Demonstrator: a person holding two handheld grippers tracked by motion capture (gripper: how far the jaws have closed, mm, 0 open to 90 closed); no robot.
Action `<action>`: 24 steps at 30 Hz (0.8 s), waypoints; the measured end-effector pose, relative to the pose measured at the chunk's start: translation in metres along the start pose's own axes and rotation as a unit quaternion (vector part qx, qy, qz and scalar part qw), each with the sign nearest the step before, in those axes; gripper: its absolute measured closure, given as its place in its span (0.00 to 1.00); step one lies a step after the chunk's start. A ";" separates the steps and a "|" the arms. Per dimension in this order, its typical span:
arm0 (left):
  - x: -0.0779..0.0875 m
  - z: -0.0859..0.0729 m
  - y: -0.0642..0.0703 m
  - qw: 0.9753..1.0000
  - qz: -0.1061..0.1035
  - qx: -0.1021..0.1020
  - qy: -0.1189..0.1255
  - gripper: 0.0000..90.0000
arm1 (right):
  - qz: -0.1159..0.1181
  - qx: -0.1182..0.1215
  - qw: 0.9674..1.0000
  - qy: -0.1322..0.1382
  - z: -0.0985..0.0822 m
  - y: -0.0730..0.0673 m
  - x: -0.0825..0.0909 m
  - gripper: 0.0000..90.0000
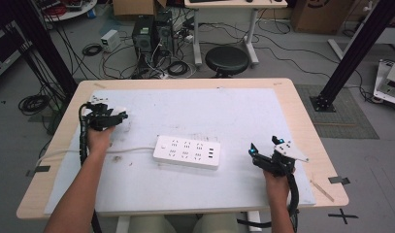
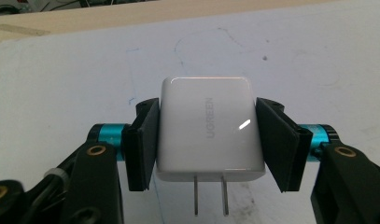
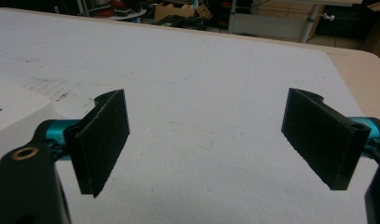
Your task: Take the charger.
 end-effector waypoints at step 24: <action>0.073 -0.024 0.042 0.997 -0.038 -0.035 0.065 0.47 | 0.002 0.006 1.000 -0.004 0.000 -0.001 -0.001 0.17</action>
Point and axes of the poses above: each handheld gripper's, and its own axes: x roughly backward along the jaws, z roughly out of its top, y roughly to its right, the point moved 8 cm from there along -x, roughly forward along the jaws, and after that the axes turned 13 degrees about -y, right-handed, at the moved point
